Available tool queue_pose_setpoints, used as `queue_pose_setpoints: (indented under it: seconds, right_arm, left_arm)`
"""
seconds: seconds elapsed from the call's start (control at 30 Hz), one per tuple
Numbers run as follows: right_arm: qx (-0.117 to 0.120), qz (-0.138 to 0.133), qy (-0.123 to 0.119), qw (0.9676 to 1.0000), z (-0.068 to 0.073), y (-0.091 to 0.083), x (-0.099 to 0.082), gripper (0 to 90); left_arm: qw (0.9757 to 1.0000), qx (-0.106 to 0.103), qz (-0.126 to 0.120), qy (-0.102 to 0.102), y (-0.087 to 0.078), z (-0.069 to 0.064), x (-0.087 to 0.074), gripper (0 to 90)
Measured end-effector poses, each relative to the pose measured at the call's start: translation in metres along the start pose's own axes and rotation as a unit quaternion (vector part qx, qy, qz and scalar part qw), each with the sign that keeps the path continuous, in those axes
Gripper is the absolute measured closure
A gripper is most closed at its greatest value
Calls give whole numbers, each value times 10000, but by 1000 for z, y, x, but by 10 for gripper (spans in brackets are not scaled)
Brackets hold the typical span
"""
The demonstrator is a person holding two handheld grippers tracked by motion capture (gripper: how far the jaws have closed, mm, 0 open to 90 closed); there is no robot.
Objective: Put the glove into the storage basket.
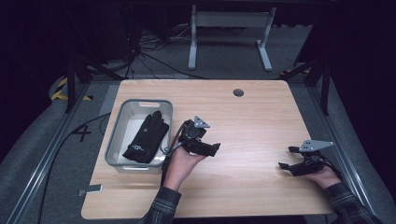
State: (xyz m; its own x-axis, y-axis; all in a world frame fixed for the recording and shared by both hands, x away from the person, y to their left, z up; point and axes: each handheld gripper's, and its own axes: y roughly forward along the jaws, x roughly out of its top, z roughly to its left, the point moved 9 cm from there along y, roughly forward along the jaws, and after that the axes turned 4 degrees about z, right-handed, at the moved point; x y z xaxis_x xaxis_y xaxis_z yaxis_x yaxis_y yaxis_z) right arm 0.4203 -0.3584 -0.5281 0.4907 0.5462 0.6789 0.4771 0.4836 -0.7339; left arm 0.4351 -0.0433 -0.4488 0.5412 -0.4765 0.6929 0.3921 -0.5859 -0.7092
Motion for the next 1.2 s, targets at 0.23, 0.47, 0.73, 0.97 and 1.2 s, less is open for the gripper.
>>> queue_pose_setpoints:
  seconds: [0.23, 0.47, 0.73, 0.97, 1.2]
  right_arm:
    - [7, 2, -9, 10000, 0, 0, 0, 136]
    - [9, -3, -9, 10000, 0, 0, 0, 134]
    - [10, -2, -14, 10000, 0, 0, 0, 133]
    - [12, -3, -18, 10000, 0, 0, 0, 133]
    - [18, 1, -21, 10000, 1, 0, 0, 131]
  left_arm:
    - [9996, -41, 159, 211, 24, -20, -11, 122]
    - [9984, -80, 355, 440, 48, -34, -23, 99]
    - [9967, -39, 487, 644, 69, -44, -34, 95]
    - [9945, 0, 698, 786, 83, -46, -44, 67]
    - [9947, -10, 587, 845, 90, -44, -47, 0]
